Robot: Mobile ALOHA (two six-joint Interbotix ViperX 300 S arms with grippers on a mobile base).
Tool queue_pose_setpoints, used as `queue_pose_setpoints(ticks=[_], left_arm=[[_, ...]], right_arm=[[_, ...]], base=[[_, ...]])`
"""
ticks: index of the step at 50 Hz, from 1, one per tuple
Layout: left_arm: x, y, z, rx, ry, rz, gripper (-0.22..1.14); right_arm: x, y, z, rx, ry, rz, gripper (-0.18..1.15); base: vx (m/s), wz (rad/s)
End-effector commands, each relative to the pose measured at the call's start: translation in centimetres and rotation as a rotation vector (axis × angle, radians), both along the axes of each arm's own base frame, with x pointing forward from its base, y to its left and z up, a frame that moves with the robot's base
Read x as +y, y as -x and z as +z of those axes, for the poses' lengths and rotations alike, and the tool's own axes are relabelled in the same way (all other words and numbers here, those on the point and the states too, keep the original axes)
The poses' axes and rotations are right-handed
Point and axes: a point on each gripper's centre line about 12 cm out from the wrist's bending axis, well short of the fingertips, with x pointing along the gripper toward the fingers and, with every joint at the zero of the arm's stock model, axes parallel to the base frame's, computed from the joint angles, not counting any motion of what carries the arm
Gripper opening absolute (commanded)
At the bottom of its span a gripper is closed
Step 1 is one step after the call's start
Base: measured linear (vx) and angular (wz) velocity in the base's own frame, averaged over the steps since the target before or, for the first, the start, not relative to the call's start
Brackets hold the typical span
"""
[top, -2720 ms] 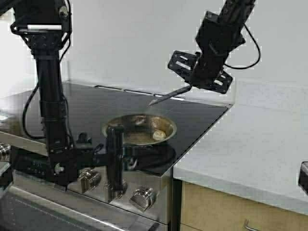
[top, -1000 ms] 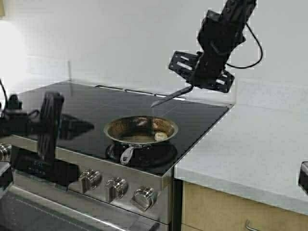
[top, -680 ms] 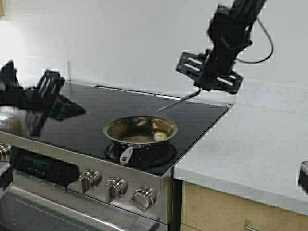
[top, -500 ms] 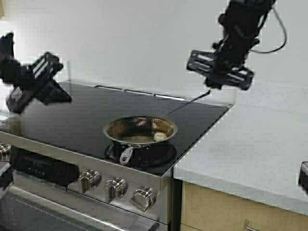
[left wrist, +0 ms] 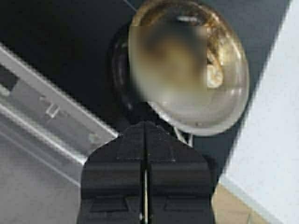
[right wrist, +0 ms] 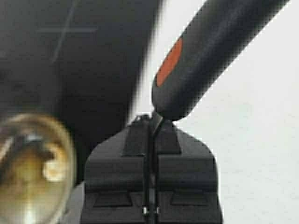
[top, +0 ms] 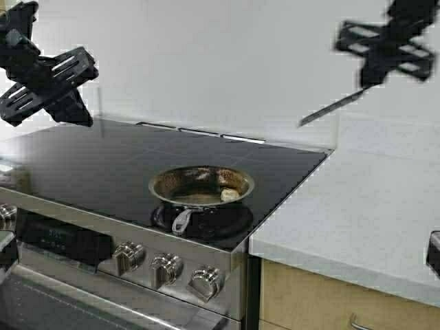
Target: Add oil to the pan and cook the shrimp and serve it
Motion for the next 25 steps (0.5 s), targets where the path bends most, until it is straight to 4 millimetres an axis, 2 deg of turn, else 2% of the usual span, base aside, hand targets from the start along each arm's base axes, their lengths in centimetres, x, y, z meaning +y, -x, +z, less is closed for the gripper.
queue_pose_setpoints(ticks=[1, 7, 12, 20, 25], left_arm=[[0.0, 0.0, 0.7, -0.024, -0.009, -0.017, 0.07], [-0.1, 0.1, 0.8, -0.029, -0.014, -0.026, 0.07], [0.0, 0.1, 0.9, -0.033, -0.024, -0.030, 0.07], [-0.1, -0.1, 0.9, -0.035, -0.034, -0.037, 0.07], [-0.1, -0.2, 0.9, -0.035, -0.036, -0.039, 0.07]], right_arm=[[-5.8, 0.9, 1.7, 0.065, -0.047, -0.063, 0.08], [-11.5, 2.3, 1.0, 0.183, -0.035, -0.106, 0.08], [-15.5, 3.7, 0.5, 0.266, -0.004, -0.138, 0.07], [-20.2, 5.5, -1.3, 0.398, 0.012, -0.181, 0.07], [-22.3, 6.3, -3.0, 0.456, -0.026, -0.240, 0.07]], base=[[0.00, 0.00], [0.00, 0.00], [0.00, 0.00], [0.00, 0.00], [0.00, 0.00]])
